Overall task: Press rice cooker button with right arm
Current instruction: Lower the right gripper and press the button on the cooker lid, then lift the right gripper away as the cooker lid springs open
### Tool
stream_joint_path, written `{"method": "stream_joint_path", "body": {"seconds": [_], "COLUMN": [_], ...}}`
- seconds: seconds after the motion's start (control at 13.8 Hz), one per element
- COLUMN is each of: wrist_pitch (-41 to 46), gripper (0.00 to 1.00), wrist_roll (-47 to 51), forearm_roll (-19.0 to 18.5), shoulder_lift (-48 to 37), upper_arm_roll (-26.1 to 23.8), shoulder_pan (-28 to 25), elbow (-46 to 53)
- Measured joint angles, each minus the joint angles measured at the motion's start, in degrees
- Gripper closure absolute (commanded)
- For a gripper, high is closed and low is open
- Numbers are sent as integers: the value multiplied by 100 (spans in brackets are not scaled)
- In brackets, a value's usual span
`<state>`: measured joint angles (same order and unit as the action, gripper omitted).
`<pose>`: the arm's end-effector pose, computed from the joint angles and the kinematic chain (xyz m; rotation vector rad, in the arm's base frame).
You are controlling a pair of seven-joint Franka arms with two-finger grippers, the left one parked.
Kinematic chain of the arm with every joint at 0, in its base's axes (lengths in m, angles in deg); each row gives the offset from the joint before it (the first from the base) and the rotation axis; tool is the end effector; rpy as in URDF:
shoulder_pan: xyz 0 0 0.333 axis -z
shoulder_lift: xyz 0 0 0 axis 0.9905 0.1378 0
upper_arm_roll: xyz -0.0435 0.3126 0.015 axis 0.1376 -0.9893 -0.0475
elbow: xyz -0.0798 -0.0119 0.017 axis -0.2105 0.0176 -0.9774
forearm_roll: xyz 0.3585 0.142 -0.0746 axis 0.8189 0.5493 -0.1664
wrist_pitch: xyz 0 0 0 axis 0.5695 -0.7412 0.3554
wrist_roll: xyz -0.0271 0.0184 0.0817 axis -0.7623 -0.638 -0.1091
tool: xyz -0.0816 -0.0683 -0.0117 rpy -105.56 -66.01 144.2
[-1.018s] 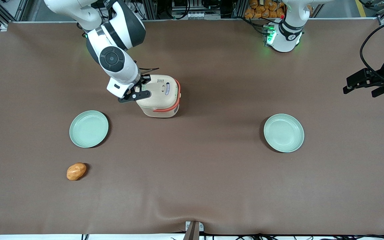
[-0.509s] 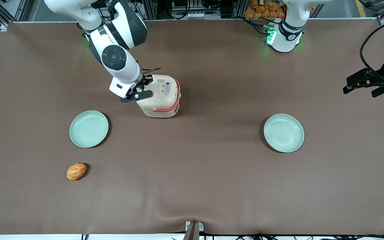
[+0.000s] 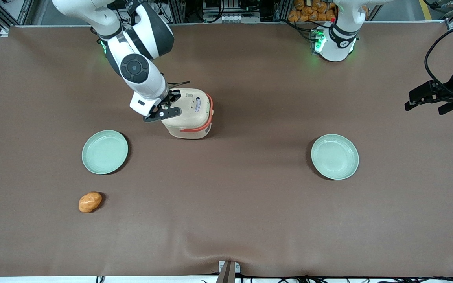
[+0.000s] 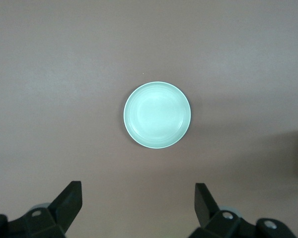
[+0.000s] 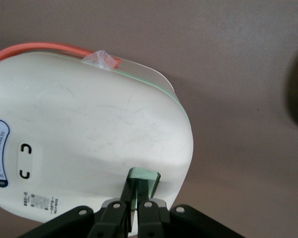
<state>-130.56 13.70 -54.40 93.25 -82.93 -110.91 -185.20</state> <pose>0.4425 0.3031 0.3555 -3.0830 -0.3858 0.3849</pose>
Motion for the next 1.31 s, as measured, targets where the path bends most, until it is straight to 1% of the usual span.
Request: {"method": "stream_joint_path", "body": {"seconds": [0.29, 0.51, 0.65, 0.8, 0.87, 0.95, 1.02, 1.09, 1.16, 1.24, 1.31], "wrist_pitch": [-103, -103, 106, 591, 893, 1172, 1404, 1638, 1870, 2053, 2150], "gripper": [91, 87, 85, 81, 76, 60, 47, 30, 20, 3, 0], "wrist_roll": [-46, -49, -49, -49, -49, -48, -48, -47, -47, -49, -55], "forearm_roll": [0, 0, 0, 0, 0, 5, 45, 151, 263, 344, 375], "shoulder_lift": [-63, -77, -102, -127, -145, -168, -200, -237, -273, -309, -350], "upper_arm_roll": [1, 2, 7, 9, 10, 12, 15, 19, 25, 27, 32], "shoulder_pan": [0, 0, 5, 9, 12, 18, 37, 82, 159, 261, 363], "elbow": [-86, -84, 84, 519, 767, 995, 1185, 1376, 1581, 1795, 2010]}}
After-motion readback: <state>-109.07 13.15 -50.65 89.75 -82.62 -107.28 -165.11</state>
